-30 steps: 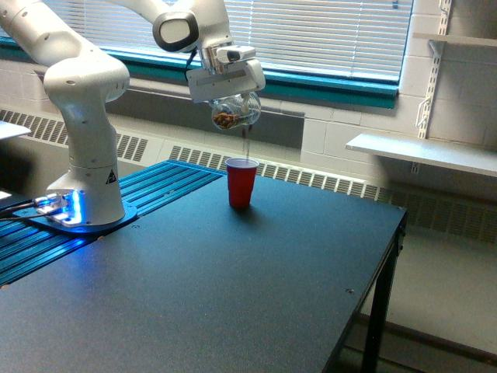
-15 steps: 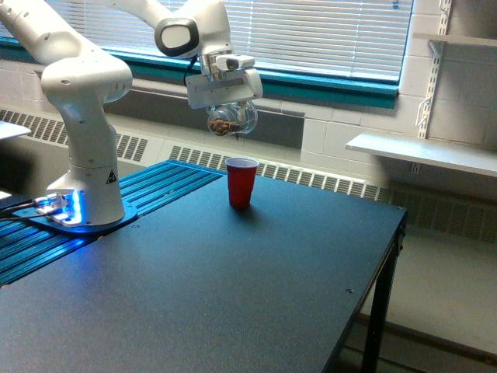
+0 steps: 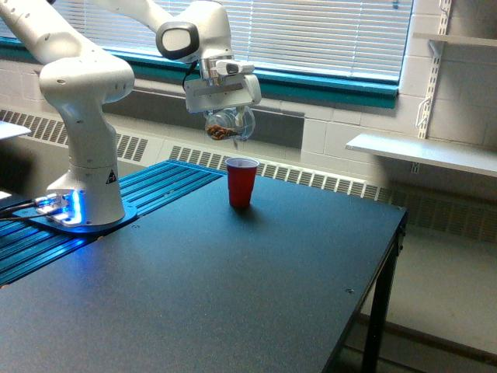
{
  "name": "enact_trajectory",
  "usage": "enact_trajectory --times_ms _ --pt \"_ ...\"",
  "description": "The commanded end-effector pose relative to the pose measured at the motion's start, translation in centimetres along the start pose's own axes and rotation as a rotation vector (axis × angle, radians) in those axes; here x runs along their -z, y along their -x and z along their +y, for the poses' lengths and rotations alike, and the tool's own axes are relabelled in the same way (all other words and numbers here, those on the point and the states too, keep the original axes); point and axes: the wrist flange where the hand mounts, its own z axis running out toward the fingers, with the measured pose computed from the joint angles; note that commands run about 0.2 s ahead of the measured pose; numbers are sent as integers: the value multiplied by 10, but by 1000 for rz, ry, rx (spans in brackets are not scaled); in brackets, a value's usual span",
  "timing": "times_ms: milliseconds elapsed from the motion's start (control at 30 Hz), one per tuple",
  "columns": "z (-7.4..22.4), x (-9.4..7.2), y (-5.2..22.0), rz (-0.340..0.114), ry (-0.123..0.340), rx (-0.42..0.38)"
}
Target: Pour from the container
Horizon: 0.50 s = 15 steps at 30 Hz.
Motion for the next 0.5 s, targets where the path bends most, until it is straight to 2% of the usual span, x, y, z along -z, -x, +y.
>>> enact_trajectory --times_ms 33,500 --pt "3 -14 12 -40 5 17" --pt "0 -23 14 -67 19 32"
